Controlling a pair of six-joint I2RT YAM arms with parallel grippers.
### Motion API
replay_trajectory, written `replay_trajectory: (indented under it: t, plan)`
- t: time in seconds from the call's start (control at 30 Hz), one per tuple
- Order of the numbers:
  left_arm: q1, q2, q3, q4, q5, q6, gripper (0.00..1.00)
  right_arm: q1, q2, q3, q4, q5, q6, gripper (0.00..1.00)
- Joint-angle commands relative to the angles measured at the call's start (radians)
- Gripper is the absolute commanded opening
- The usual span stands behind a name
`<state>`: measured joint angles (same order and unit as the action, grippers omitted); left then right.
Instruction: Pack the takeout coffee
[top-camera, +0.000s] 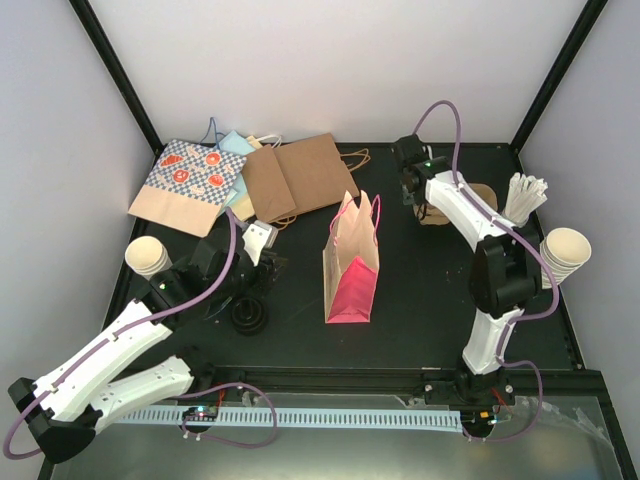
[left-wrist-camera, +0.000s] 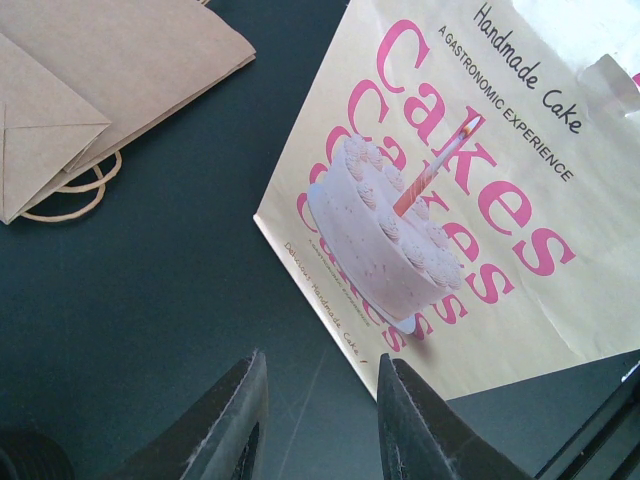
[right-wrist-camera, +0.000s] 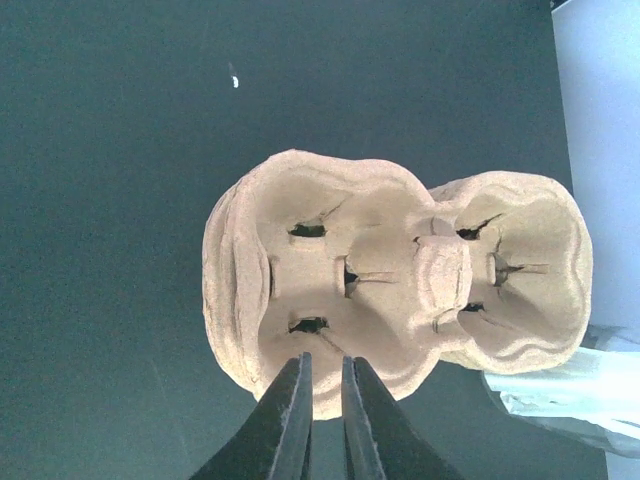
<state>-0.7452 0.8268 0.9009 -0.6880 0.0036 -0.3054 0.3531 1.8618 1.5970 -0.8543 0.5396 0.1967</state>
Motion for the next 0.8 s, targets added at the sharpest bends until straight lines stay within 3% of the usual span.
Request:
replay_trajectory:
  t: [0.0, 0.23, 0.77]
  plan:
    - [0.007, -0.002, 0.045, -0.001, 0.011, 0.013, 0.33, 0.004, -0.047, -0.004, -0.006, 0.003, 0.012, 0.13]
    - [0.007, -0.006, 0.038, -0.001, 0.011, 0.008, 0.33, 0.002, -0.03, -0.014, 0.003, -0.036, 0.005, 0.21]
    - [0.006, -0.007, 0.033, -0.007, 0.001, 0.008, 0.34, 0.0, 0.09, 0.056, 0.008, -0.035, 0.022, 0.24]
